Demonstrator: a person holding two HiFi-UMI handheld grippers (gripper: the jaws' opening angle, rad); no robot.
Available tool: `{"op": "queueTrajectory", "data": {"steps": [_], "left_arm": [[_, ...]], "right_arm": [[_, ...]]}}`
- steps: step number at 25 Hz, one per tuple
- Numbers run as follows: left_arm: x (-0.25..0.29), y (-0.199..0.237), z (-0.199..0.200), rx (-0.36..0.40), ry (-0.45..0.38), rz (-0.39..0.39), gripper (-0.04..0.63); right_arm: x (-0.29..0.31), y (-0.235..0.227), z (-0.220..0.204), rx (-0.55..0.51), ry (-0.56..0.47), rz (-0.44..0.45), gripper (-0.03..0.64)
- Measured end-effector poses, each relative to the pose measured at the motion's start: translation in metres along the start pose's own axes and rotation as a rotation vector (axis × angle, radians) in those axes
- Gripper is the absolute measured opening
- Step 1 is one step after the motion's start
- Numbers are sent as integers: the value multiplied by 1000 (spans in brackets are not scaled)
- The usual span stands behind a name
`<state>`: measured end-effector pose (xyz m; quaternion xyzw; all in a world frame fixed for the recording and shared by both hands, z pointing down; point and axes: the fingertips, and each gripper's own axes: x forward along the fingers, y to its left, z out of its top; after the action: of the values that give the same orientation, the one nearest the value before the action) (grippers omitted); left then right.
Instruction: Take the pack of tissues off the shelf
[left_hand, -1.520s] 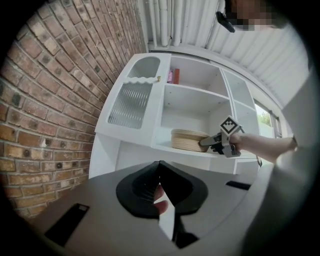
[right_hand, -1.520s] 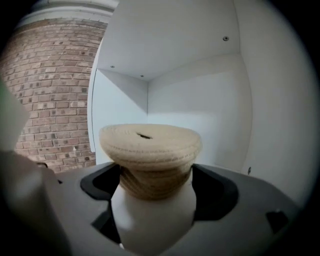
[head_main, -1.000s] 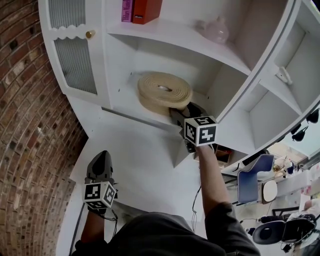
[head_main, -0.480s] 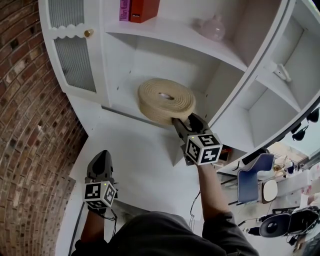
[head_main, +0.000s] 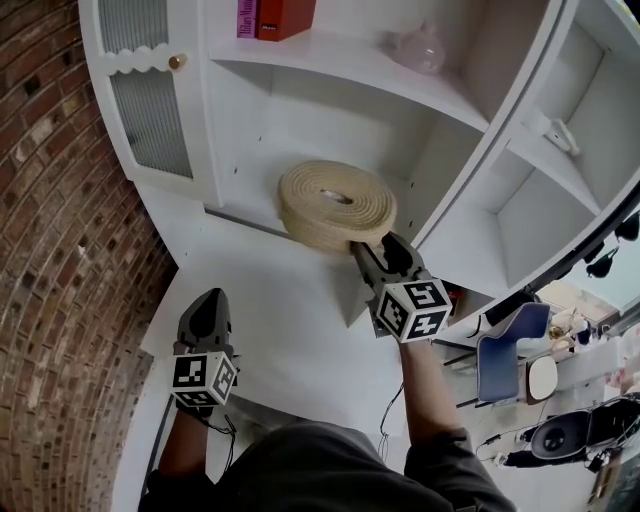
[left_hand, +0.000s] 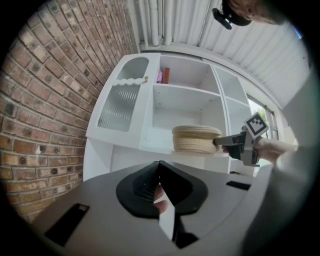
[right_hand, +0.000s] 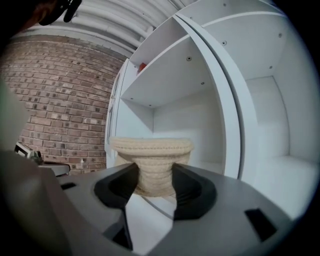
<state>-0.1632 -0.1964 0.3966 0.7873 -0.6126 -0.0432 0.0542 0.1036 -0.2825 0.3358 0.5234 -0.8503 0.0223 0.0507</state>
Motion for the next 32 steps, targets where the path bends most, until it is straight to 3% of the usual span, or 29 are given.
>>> {"op": "queueTrajectory", "data": {"steps": [8, 10, 12, 22, 26, 32], "left_arm": [[14, -20, 6, 20, -8, -39, 3], [16, -23, 2, 22, -2, -42, 5], [18, -24, 0, 25, 5, -43, 4], [30, -22, -4, 17, 16, -47, 5], [36, -20, -5, 18, 19, -50, 4], [42, -16, -5, 19, 21, -50, 4]], "right_arm": [[2, -3, -9, 13, 13, 37, 253], [4, -3, -10, 38, 21, 54, 283], [8, -1, -11, 52, 36, 73, 359], [33, 3, -8, -3, 180, 103, 471], [38, 1, -9, -14, 190, 99, 459], [29, -1, -5, 9, 121, 104, 330]]}}
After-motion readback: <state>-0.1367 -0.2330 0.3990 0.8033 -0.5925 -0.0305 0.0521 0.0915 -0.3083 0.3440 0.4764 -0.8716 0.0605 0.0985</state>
